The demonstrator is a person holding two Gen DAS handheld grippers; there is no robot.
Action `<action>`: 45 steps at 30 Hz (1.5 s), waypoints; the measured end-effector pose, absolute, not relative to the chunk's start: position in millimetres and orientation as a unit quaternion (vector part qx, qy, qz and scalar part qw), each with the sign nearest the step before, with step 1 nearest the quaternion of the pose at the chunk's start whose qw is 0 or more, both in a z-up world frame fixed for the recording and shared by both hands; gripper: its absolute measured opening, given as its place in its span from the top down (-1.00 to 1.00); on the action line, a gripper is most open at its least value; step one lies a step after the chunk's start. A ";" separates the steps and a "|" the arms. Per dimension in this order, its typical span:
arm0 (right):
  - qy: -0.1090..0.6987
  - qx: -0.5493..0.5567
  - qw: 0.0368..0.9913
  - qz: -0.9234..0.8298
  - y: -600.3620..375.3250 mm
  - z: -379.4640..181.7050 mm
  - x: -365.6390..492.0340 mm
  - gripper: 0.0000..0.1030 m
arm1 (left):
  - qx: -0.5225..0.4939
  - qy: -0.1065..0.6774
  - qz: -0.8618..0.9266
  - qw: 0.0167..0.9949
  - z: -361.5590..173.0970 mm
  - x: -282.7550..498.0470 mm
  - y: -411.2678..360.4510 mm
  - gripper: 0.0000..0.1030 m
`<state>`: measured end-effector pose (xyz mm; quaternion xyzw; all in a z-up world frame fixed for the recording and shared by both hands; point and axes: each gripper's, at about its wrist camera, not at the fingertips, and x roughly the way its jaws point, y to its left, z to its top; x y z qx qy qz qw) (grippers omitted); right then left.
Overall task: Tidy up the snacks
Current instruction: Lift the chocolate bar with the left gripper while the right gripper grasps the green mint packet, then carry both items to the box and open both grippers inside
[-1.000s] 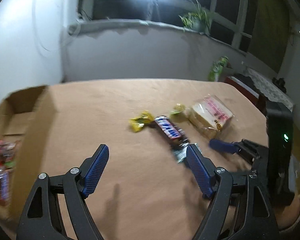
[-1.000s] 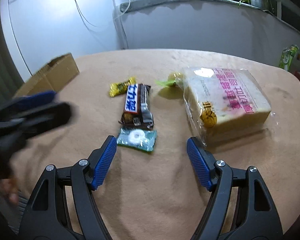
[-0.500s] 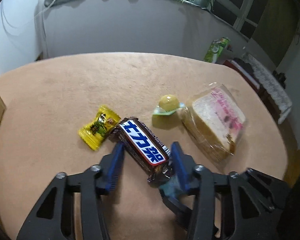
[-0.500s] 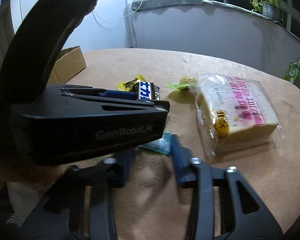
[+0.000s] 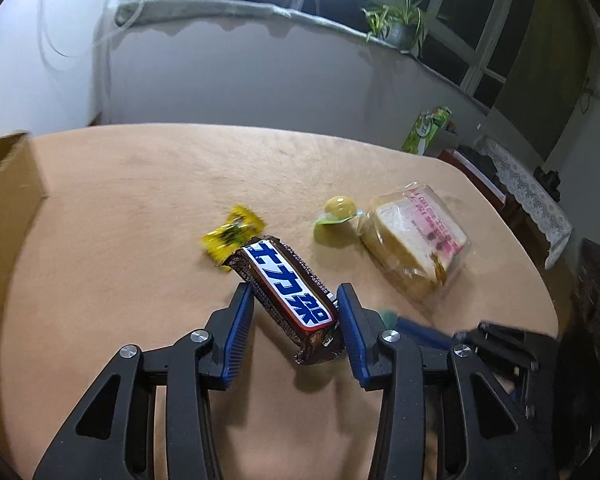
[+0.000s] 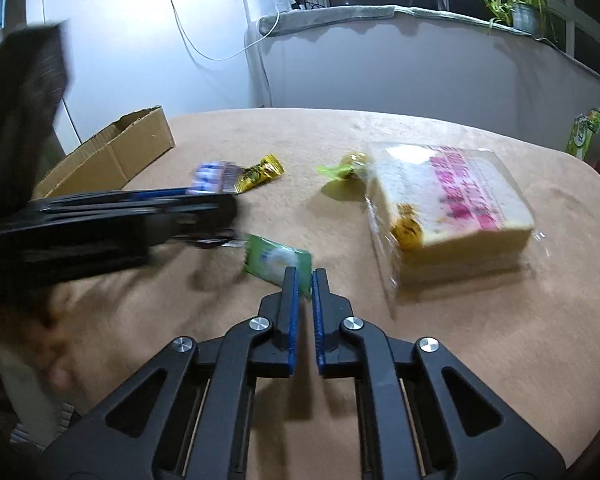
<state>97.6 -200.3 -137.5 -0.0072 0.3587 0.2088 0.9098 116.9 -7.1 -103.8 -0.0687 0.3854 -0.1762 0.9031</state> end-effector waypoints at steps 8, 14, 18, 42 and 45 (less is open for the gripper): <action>0.367 -0.052 0.904 0.215 -193.2 -135.0 95.8 0.84 | -0.067 0.362 -0.152 0.917 -97.6 68.9 24.4 0.20; 0.388 -0.123 0.884 0.231 -163.8 -130.5 128.2 -0.44 | -0.079 0.355 -0.153 0.919 -94.1 48.9 29.8 0.20; 0.401 -0.125 0.874 0.245 -159.2 -135.2 134.4 -0.03 | -0.085 0.350 -0.153 0.920 -90.5 39.9 36.5 0.20; 0.332 -0.070 0.918 0.208 -168.4 -93.3 72.7 0.19 | -0.096 0.307 -0.156 0.934 -72.4 9.8 57.5 0.20; 0.319 -0.068 0.920 0.215 -161.9 -81.6 72.1 0.19 | -0.095 0.298 -0.147 0.938 -64.4 7.2 63.8 0.20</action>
